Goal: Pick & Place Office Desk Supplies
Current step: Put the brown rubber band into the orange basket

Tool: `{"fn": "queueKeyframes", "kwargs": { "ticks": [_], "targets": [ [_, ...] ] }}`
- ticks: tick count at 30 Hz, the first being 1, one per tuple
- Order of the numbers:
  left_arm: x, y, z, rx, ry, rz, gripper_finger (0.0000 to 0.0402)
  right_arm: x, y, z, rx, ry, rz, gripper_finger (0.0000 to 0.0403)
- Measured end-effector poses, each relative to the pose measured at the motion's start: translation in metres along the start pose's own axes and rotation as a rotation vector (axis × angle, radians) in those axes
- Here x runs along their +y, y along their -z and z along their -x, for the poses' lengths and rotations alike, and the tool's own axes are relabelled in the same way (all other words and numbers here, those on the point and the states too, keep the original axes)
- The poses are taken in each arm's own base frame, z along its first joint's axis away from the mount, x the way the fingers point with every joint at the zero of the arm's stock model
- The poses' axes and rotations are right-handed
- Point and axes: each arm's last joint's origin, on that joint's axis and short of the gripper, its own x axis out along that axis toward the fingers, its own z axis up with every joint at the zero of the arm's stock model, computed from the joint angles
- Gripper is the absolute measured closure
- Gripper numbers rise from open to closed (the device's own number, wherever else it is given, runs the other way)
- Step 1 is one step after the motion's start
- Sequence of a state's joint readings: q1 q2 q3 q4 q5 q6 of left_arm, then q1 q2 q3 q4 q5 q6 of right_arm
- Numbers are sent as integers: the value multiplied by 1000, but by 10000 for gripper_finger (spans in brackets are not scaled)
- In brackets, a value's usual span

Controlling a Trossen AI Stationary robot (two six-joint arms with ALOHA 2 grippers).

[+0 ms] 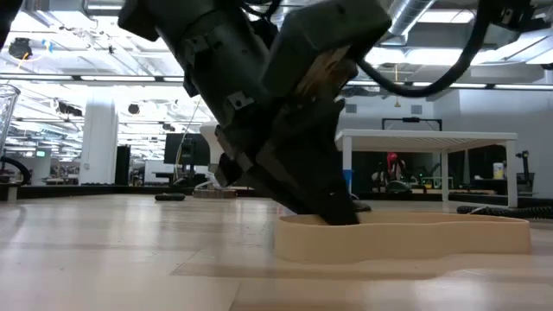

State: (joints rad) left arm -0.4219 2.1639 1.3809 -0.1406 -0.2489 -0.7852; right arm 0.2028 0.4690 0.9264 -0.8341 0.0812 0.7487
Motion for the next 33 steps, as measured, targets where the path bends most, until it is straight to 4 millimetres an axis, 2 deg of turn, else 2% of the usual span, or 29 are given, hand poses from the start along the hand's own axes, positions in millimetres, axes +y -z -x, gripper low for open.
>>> {"fn": "queueKeyframes", "kwargs": {
  "ticks": [5,8,10,13,16,20,25,28,33],
  "targets": [
    [-4,-11,6,-38,84,16,399,0,0,0,-12,12,-1,179],
    [-16,-34,33,-171,166,14,400,0,-1,0,-21,17,0,179],
    [-19,-49,53,-266,163,18,400,-1,-1,0,-28,24,4,179],
    [-12,-69,79,-380,86,1,401,-1,-1,0,-41,37,13,179],
    [3,-94,109,-502,-27,-17,401,-1,-2,0,-52,40,21,179],
    [37,-122,135,-530,-180,-74,401,0,-4,0,-73,38,23,179],
    [88,-156,157,-507,-238,-138,401,4,-8,0,-127,4,60,179],
    [121,-173,162,-489,-245,-158,402,6,-12,1,-176,15,60,179],
    [169,-187,163,-415,-290,-176,401,5,-13,1,-216,40,47,179]
  ]
}}
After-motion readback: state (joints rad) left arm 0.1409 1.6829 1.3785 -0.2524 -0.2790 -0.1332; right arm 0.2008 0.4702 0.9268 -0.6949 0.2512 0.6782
